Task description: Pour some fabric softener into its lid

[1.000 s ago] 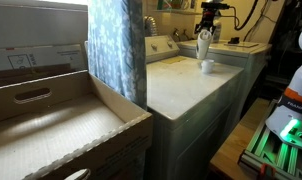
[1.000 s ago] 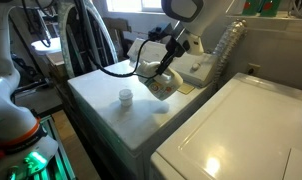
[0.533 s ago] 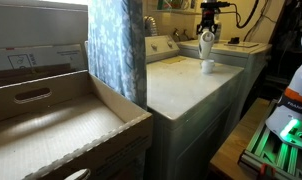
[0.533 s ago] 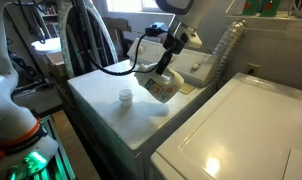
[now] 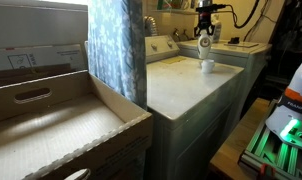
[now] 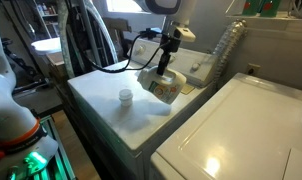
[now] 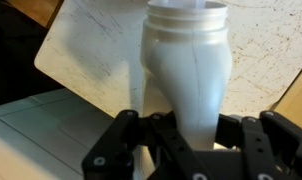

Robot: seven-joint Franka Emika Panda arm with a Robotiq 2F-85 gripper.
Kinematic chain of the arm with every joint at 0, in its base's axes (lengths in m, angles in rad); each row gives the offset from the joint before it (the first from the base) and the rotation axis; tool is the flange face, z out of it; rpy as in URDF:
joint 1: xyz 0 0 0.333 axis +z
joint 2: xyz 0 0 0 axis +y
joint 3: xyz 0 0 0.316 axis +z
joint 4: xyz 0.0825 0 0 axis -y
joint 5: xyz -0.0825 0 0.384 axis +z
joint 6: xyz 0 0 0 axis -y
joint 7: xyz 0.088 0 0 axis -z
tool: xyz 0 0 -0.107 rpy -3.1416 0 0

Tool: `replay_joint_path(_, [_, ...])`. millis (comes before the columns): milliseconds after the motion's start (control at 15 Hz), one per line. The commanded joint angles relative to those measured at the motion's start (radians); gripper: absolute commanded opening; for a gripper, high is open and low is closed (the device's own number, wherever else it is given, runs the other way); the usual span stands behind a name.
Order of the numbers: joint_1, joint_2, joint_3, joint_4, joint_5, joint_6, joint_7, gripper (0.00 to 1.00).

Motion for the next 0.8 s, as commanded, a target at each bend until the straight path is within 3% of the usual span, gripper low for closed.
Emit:
replay_joint_path(0, [0.027, -0.111, 0.01, -0.101, -0.07, 0.056, 0.066, 0.0])
replay_joint_path(400, [0.046, -0.193, 0.034, -0.203, -0.133, 0.12, 0.099, 0.0])
replay_joint_path(467, [0.032, -0.101, 0.038, -0.136, -0.098, 0.093, 0.075, 0.0])
replay_joint_path(733, [0.033, -0.136, 0.045, -0.171, -0.105, 0.106, 0.079, 0.0])
